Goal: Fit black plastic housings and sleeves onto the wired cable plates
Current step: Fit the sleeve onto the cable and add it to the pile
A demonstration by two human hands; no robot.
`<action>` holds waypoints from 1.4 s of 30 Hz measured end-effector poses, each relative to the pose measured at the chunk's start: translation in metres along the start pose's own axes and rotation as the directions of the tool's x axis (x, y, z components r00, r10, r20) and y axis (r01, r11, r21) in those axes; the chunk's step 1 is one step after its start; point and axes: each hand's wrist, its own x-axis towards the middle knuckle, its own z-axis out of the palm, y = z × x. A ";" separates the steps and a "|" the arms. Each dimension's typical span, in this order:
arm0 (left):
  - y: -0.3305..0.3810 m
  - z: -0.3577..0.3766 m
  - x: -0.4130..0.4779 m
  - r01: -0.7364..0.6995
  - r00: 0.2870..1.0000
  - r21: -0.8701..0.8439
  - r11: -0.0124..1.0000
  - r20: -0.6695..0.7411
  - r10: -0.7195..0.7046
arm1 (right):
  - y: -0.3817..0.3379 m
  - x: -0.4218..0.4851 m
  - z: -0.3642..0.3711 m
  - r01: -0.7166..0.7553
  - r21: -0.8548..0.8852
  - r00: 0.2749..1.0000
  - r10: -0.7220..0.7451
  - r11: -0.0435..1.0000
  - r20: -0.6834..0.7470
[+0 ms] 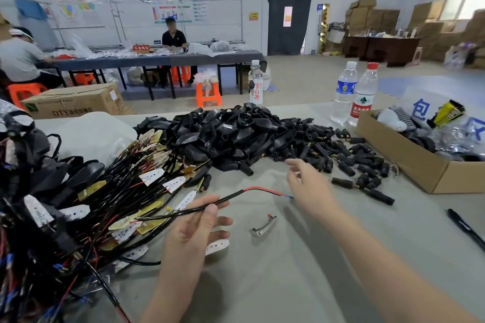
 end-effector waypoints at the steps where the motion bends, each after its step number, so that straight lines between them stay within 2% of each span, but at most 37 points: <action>1: 0.000 -0.002 0.001 -0.005 1.000 0.011 1.000 -0.019 0.005 | -0.007 0.005 0.010 -0.005 0.029 1.000 0.004 1.000 0.030; 7: -0.004 -0.020 0.018 -0.027 0.982 -0.025 0.999 -0.185 0.021 | -0.033 0.052 0.054 -0.055 -0.035 0.987 0.060 0.998 0.148; 10: -0.006 -0.021 0.024 -0.041 0.972 -0.021 0.999 -0.234 0.035 | -0.038 0.070 0.072 -0.052 -0.144 0.983 0.076 0.988 0.168; 13: -0.008 -0.022 0.025 -0.052 0.969 -0.003 0.999 -0.241 0.050 | -0.036 0.074 0.087 -0.016 -0.277 0.991 0.052 0.961 0.124; 16: -0.008 -0.023 0.026 -0.043 0.966 -0.008 0.999 -0.255 0.039 | -0.030 0.072 0.091 0.016 -0.286 0.997 0.006 0.958 0.076; 21: -0.006 -0.022 0.024 -0.049 0.964 -0.010 0.999 -0.264 0.044 | -0.026 0.070 0.083 0.053 -0.313 0.994 -0.020 0.948 0.109; 26: -0.004 -0.024 0.025 -0.076 0.951 -0.016 0.997 -0.303 0.067 | -0.043 0.071 0.095 0.167 -0.406 0.981 -0.110 0.899 0.160; 31: -0.007 -0.024 0.028 -0.107 0.936 -0.011 0.994 -0.338 0.097 | -0.053 0.079 0.114 0.129 -0.497 0.986 -0.055 0.858 0.160; 36: -0.007 -0.024 0.029 -0.098 0.941 -0.008 0.995 -0.327 0.090 | -0.045 0.073 0.108 0.156 -0.486 0.983 -0.089 0.860 0.158; 40: -0.004 -0.019 0.025 -0.075 0.963 -0.028 0.997 -0.260 0.065 | -0.029 0.045 0.071 0.146 -0.463 0.985 -0.086 0.874 0.148; 42: -0.004 -0.015 0.022 -0.048 0.975 -0.057 0.997 -0.220 0.035 | -0.019 0.021 0.047 0.167 -0.376 0.978 -0.105 0.912 0.179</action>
